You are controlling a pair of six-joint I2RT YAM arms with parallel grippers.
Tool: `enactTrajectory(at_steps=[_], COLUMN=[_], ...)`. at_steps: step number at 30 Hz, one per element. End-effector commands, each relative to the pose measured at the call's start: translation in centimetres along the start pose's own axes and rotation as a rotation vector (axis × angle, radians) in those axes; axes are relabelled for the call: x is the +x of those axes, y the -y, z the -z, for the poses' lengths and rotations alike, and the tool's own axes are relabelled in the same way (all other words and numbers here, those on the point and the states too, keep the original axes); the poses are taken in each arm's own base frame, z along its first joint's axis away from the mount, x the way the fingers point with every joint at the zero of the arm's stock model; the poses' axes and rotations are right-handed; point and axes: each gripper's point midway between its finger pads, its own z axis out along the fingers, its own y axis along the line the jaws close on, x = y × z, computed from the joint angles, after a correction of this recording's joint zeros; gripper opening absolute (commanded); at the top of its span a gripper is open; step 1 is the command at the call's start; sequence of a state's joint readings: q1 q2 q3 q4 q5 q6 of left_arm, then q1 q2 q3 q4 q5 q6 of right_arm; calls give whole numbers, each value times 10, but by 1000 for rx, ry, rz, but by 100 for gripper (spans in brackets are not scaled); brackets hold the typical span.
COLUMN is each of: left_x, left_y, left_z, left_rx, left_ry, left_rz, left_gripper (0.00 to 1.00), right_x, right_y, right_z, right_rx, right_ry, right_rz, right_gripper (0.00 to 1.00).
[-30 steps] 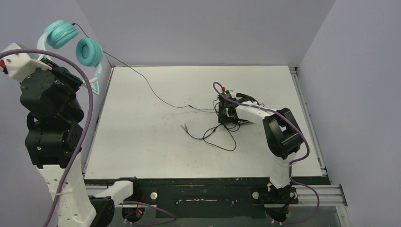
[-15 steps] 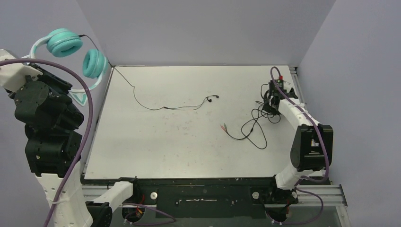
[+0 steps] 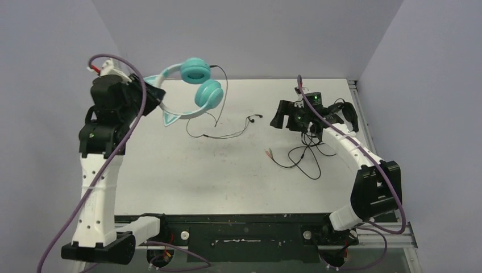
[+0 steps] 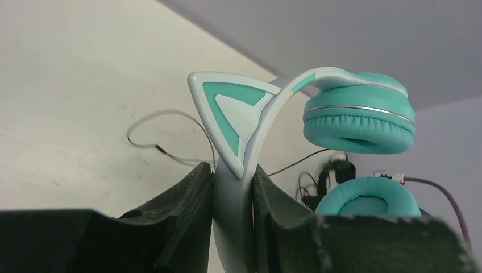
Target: Wrap the headphones
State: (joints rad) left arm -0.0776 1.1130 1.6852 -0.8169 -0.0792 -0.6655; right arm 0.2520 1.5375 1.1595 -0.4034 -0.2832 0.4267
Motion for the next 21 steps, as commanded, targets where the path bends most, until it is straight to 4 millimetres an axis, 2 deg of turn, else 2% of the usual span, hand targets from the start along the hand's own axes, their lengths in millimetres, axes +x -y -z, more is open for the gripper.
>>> enactTrajectory(at_steps=[1,3,6,9,12,15,17,19,21], left_x=[74,109,156,192,229,273,298,320,331], left_y=[47,43,26,14,-9,-57,-81,-105,-119], left_z=[-18,-26,-34,-39,-44,-43,-41,-39,-39], left_rx=[264,289,256,224,159,38,3,-37,-61], left_ry=[-347,-469,-573,-596,-627,-695,-728,-743,-745], left_rz=[259,315,343,309,248,175,140,107,84], left_gripper=[11,11,11,12,13,14,14,14,15], right_x=[-36,-49,-66,-63,-42,-16,-2,14,25], right_y=[-78,-90,-100,-105,-102,-98,-96,-99,-94], right_z=[45,63,85,94,93,93,96,95,92], right_rx=[-372,-406,-415,-425,-406,-387,-365,-326,-252], right_ry=[155,200,242,214,165,131,120,97,79], right_rz=[93,105,137,155,154,149,148,181,204], right_gripper=[90,93,96,97,97,97,97,97,97])
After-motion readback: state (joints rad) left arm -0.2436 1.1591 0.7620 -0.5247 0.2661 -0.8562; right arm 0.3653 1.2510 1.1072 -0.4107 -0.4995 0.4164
